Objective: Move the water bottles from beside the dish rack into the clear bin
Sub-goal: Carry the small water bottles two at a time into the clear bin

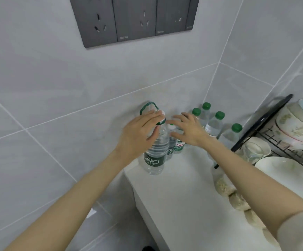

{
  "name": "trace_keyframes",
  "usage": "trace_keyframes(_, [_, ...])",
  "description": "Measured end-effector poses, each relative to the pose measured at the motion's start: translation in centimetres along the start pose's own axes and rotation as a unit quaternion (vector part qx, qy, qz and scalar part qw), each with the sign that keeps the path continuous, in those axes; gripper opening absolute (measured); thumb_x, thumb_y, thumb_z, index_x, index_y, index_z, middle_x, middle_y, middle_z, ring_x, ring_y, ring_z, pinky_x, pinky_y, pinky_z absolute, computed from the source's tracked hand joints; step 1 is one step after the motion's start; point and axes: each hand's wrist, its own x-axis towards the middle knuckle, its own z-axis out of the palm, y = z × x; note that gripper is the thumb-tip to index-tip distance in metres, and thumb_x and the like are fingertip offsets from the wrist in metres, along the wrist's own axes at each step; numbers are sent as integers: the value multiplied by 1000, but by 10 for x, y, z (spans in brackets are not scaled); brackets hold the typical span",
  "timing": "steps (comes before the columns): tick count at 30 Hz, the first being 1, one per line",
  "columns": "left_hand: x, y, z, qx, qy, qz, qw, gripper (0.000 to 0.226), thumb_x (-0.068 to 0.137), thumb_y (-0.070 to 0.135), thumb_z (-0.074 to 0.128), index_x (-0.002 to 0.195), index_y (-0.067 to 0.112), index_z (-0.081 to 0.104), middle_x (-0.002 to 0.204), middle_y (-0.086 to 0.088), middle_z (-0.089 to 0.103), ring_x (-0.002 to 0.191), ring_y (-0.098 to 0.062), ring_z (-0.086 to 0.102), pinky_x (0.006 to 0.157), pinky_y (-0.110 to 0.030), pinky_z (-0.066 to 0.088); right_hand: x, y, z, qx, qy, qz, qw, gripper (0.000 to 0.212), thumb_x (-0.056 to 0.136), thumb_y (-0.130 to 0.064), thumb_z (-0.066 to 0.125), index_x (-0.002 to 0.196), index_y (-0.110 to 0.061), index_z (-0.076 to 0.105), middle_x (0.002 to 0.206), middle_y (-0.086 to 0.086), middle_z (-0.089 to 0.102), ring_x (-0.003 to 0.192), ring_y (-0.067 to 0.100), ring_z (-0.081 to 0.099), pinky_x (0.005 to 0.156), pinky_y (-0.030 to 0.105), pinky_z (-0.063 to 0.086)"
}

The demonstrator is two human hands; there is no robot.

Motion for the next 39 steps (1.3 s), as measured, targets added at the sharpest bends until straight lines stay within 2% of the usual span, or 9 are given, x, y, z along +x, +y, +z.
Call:
trace_keyframes(5, [1,-1,4,4,13,6,1000,23,90,9,58,108,7,72,117,-2,69,109,-18,66,89,-33,54,21,9,6,-104,-2,-54,993,65,85,-68,17,133,-35,46,121,4,57,116,27,45,88,46,40])
trace_keyframes(14, [4,-3,-1,22,-1,18,1000,23,87,5,59,106,7,72,114,-3,70,107,-19,66,89,-31,54,33,18,15,-168,103,-163,967,48,88,-56,40,96,-16,65,71,2,59,61,21,58,32,27,39])
trace_keyframes(18, [4,-1,-3,21,-13,14,1000,25,86,5,60,108,8,71,116,-2,69,108,-18,65,88,-30,54,23,10,15,-138,144,-142,970,37,87,-51,41,87,-17,52,55,0,55,48,22,53,31,21,29])
trace_keyframes(22, [2,2,-6,38,-43,4,998,29,87,7,59,115,11,68,121,0,67,115,-17,62,90,-31,53,0,4,9,-136,161,-60,976,43,85,-55,39,78,-14,46,47,-1,48,43,21,50,42,15,0])
trace_keyframes(24, [1,3,-5,53,-61,-2,997,32,87,8,58,118,11,66,126,0,64,121,-20,58,99,-32,46,-17,6,14,-111,159,-31,981,57,89,-61,33,79,-8,51,54,4,53,51,25,53,38,18,13])
trace_keyframes(27, [-1,7,-6,62,-83,0,995,35,89,10,51,122,9,63,131,-4,60,127,-24,52,111,-38,35,-44,3,13,-74,137,41,987,50,88,-59,40,92,-9,48,71,10,57,66,29,54,48,32,35])
trace_keyframes(31, [-7,20,-13,33,-103,1,994,40,91,14,43,127,8,59,135,-7,57,130,-25,49,114,-42,30,-83,-16,-5,-74,165,26,983,39,87,-45,64,86,-19,36,61,1,38,54,22,37,43,23,15])
trace_keyframes(35, [-23,38,-21,1,-103,-14,995,41,90,11,51,130,10,56,138,-5,55,133,-22,46,116,-36,27,-122,-28,-9,-97,141,37,984,43,88,-48,62,82,-10,41,61,0,37,55,24,37,47,29,25])
trace_keyframes(39, [-46,61,-31,-41,-120,-21,992,40,90,14,45,127,7,59,133,-6,59,128,-23,50,115,-30,27,-161,-50,-6,-138,156,11,978,45,82,-52,62,75,-12,42,57,-6,31,47,19,32,40,21,13])
